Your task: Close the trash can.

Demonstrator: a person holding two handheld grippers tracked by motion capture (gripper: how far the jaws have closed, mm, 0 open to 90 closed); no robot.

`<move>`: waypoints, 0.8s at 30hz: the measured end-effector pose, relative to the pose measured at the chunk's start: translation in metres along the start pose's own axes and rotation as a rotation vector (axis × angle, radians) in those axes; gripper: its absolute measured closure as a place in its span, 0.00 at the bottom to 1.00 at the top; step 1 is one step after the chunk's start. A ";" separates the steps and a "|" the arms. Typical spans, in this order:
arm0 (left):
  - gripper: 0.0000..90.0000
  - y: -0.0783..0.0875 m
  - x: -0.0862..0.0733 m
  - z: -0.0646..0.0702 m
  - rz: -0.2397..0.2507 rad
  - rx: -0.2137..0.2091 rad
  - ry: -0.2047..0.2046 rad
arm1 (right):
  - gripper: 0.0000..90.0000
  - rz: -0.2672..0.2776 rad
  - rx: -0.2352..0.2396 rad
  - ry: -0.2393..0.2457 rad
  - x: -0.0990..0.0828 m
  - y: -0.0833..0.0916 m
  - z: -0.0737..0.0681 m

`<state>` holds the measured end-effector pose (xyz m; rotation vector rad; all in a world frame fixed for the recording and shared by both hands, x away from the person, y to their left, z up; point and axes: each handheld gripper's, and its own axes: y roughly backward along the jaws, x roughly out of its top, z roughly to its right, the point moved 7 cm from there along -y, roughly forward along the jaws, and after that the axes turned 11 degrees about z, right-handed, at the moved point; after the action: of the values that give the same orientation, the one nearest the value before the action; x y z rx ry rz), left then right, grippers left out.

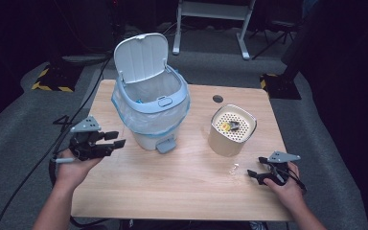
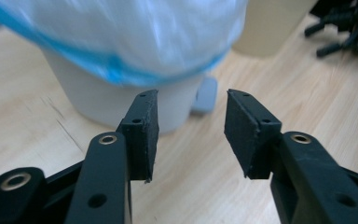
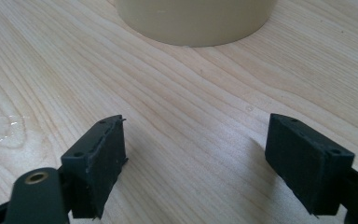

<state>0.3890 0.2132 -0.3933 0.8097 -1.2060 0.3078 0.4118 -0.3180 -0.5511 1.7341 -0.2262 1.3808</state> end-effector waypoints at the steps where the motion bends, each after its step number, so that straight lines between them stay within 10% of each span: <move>1: 0.62 0.002 0.005 -0.001 0.012 0.001 -0.001 | 0.23 0.000 0.000 0.000 0.000 0.000 0.000; 18: 0.84 0.020 0.091 -0.007 0.176 -0.031 0.009 | 0.23 0.000 -0.003 -0.004 0.000 0.000 0.000; 24: 1.00 0.024 0.122 -0.014 0.272 0.021 -0.012 | 0.23 0.000 -0.003 -0.004 0.000 0.000 0.000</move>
<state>0.4282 0.2157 -0.2741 0.6662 -1.3272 0.5393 0.4119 -0.3180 -0.5511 1.7348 -0.2309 1.3765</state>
